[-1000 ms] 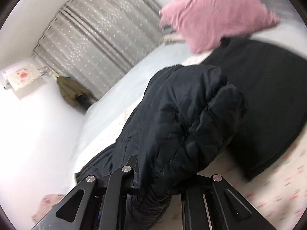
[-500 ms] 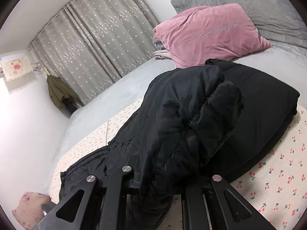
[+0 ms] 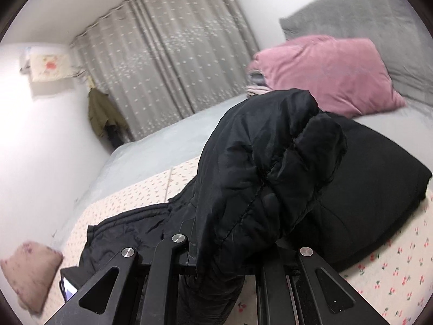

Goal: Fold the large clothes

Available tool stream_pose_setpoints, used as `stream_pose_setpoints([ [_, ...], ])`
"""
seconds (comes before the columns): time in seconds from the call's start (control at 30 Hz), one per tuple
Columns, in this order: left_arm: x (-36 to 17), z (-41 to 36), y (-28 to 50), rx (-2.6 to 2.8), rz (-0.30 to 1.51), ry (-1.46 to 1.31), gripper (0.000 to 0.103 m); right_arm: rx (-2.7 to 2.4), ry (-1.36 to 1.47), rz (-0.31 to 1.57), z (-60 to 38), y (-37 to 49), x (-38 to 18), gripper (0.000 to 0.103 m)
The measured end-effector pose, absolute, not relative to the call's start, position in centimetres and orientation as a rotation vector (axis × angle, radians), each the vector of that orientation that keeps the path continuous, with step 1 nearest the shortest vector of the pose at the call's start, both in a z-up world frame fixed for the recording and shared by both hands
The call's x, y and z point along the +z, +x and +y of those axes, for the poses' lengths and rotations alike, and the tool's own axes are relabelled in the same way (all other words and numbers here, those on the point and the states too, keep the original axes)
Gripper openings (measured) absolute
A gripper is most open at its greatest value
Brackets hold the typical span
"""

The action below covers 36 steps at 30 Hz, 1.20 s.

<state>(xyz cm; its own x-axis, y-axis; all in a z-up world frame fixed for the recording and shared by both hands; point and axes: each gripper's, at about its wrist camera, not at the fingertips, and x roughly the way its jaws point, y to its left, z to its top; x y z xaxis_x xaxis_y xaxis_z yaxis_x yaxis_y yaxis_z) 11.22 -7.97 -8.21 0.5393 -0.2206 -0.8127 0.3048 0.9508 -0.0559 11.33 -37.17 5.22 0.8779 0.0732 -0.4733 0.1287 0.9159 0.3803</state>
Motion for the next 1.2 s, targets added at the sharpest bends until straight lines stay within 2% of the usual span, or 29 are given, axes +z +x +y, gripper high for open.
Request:
stream_pose_setpoints([
  [0.17, -5.9, -4.4, 10.7, -0.336, 0.928, -0.033, 0.075, -0.058, 0.425, 0.514, -37.8, 11.5, 4.9, 0.014],
  [0.37, -3.3, 4.8, 10.7, -0.227, 0.852, -0.234, 0.075, -0.078, 0.362, 0.499, -36.5, 11.6, 6.1, 0.014],
  [0.53, -4.0, 13.2, 10.8, -0.13, 0.868, -0.321, 0.075, -0.015, 0.094, 0.412, -29.0, 11.1, 8.7, 0.015],
  [0.67, -6.1, 15.9, 11.0, -0.117, 0.925, -0.398, 0.074, 0.131, -0.084, 0.374, -21.6, 10.8, 9.5, 0.015],
  [0.73, -7.0, 16.5, 10.7, -0.166, 0.944, -0.472, 0.07, 0.217, -0.182, 0.36, -17.1, 10.3, 9.5, 0.016],
  [0.83, -8.4, 17.5, 10.7, -0.217, 0.973, -0.562, 0.067, 0.323, -0.368, 0.375, -10.6, 9.9, 7.8, 0.017],
  [0.9, -9.2, 18.1, 10.9, -0.221, 0.995, -0.614, 0.057, 0.414, -0.456, 0.433, -6.8, 10.2, 5.6, 0.018],
  [0.97, -9.3, 19.8, 10.5, -0.216, 0.972, -0.695, 0.057, 0.483, -0.544, 0.486, -4.0, 10.3, 3.0, 0.019],
  [1.07, -8.9, 22.1, 9.7, -0.165, 0.913, -0.778, 0.057, 0.535, -0.681, 0.521, -1.3, 9.8, -0.8, 0.028],
  [1.2, -9.8, 23.1, 9.4, -0.185, 0.944, -0.864, 0.057, 0.58, -0.702, 0.553, -0.6, 9.7, -1.8, 0.039],
])
